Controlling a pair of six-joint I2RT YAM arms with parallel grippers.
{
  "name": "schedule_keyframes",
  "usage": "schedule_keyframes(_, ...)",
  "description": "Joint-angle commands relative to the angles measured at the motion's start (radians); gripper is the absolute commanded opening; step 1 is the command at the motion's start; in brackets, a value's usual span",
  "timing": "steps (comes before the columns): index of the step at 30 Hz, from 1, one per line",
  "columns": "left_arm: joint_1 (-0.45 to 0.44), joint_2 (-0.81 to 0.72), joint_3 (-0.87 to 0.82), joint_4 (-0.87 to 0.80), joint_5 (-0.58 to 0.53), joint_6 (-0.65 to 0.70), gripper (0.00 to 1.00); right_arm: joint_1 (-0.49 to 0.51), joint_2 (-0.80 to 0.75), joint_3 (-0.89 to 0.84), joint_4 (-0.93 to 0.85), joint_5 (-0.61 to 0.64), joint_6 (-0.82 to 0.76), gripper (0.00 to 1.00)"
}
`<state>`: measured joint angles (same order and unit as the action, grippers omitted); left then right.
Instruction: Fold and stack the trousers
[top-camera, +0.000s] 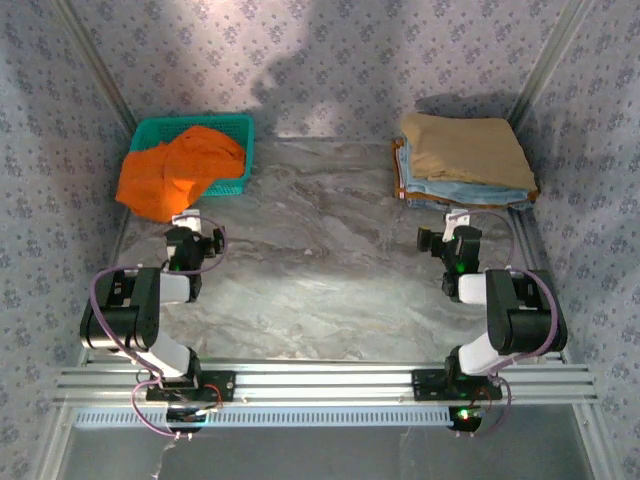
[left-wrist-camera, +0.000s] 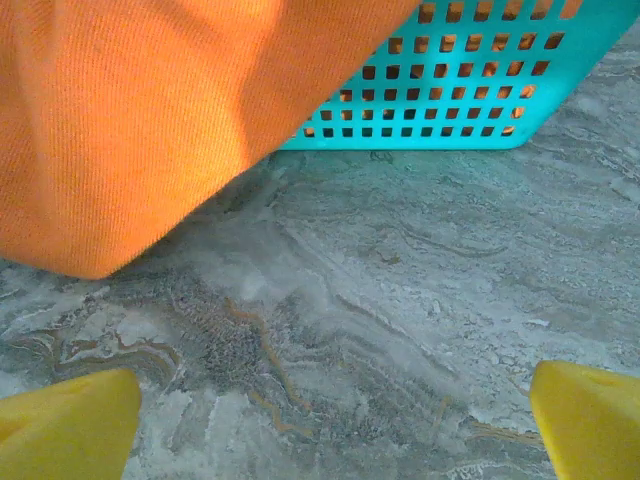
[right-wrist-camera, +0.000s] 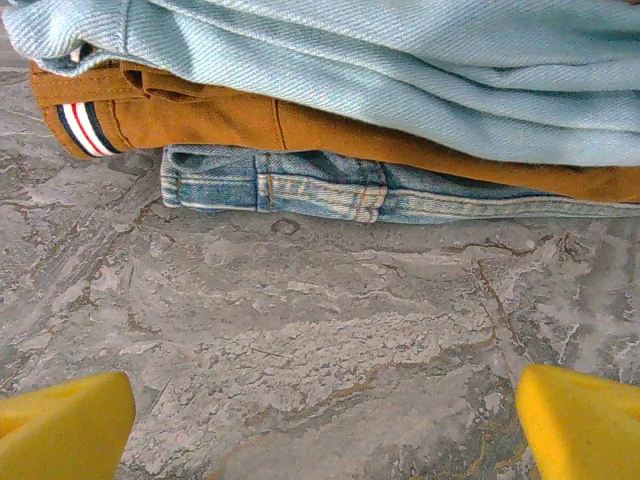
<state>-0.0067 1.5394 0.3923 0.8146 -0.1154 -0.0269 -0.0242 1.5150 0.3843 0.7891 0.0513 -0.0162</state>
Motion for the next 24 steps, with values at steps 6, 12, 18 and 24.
schedule_keyframes(6, 0.006, -0.004, 0.017, 0.009, 0.027, 0.009, 1.0, -0.005, 0.004, 0.019, -0.008, -0.01, -0.011, 1.0)
schedule_keyframes(12, 0.005, -0.003, 0.016, 0.01, 0.026, 0.011, 1.0, -0.005, 0.004, 0.019, -0.008, -0.009, -0.011, 1.0)
schedule_keyframes(18, 0.004, -0.005, 0.016, 0.012, 0.023, 0.01, 1.0, -0.005, 0.004, 0.019, -0.008, -0.009, -0.011, 1.0)
schedule_keyframes(24, 0.001, -0.004, 0.016, 0.012, 0.021, 0.01, 1.0, -0.009, 0.004, 0.018, -0.008, -0.017, -0.008, 1.0)
